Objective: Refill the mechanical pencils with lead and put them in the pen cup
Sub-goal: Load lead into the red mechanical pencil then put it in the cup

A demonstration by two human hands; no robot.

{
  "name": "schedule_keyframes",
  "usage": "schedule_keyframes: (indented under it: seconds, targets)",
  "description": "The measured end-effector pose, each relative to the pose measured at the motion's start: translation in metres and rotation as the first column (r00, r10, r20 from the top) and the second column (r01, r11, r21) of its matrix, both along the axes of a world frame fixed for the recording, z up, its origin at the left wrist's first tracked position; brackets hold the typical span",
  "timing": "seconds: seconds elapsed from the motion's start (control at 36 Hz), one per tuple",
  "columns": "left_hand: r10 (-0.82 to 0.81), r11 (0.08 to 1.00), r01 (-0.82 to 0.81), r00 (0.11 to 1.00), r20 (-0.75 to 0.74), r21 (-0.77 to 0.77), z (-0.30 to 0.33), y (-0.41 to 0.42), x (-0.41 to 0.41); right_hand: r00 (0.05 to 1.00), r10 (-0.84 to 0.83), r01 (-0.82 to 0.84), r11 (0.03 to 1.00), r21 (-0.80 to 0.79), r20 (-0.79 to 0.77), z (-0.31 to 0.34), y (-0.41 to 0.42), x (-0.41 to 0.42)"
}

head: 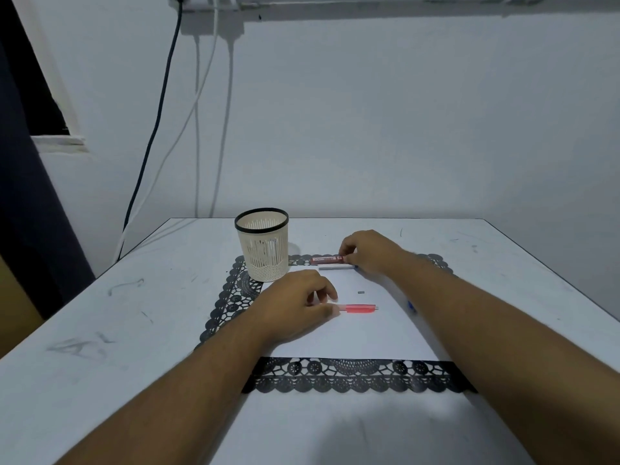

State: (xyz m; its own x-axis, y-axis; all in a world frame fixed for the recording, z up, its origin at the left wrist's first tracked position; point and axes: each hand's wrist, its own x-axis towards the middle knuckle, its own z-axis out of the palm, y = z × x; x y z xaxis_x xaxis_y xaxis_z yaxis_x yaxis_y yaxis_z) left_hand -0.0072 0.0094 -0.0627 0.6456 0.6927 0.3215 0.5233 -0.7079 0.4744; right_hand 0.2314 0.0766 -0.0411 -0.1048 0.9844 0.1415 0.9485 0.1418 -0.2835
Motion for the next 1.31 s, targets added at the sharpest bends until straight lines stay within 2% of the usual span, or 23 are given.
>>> schedule_keyframes:
  seconds: [0.22,0.31,0.39,0.5,0.56,0.72,0.86,1.0,1.19,1.31]
  targets:
    - [-0.019,1.000,0.019,0.999,0.026,-0.002,-0.001,0.001,-0.001,0.997,-0.080,0.080,0.994,0.070,0.005,0.003,0.000,0.002]
    - [0.007,0.998,-0.010,0.998,0.060,0.056,0.000,0.001,-0.003,0.978,-0.087,0.113,0.985,0.132,-0.188,0.008,-0.009,0.004]
    - [0.027,0.991,-0.042,0.993,0.118,0.123,0.006,0.004,-0.008,0.915,-0.065,0.125,0.984,0.128,-0.399,0.020,-0.030,0.001]
    - [0.052,0.961,-0.135,0.944,0.325,0.239,0.016,0.001,-0.009,0.896,-0.016,0.082,0.988,0.132,-0.444,0.033,-0.063,-0.004]
    - [0.079,0.938,-0.193,0.928,0.365,0.286,0.020,-0.002,-0.008,0.876,0.023,0.053,0.988,0.142,-0.481,0.037,-0.080,-0.009]
    - [0.113,0.932,-0.164,0.979,0.170,0.324,0.013,-0.001,-0.001,0.739,0.172,-0.089,0.983,0.158,-0.651,0.024,-0.116,-0.025]
    - [0.076,0.948,-0.136,0.974,0.212,0.289,0.014,-0.002,-0.004,0.636,0.180,-0.072,0.982,0.175,-0.750,0.024,-0.120,-0.030]
    - [0.061,0.951,-0.131,0.968,0.245,0.279,0.015,-0.005,-0.004,0.548,0.207,-0.138,0.978,0.157,-0.811,0.021,-0.121,-0.028]
    - [0.053,0.952,-0.120,0.971,0.235,0.281,0.017,-0.008,-0.002,0.530,0.190,-0.071,0.981,0.180,-0.826,0.017,-0.120,-0.028]
    - [0.031,0.968,-0.097,0.960,0.277,0.230,0.017,-0.006,-0.005,0.556,0.242,-0.100,0.969,0.225,-0.795,0.017,-0.120,-0.024]
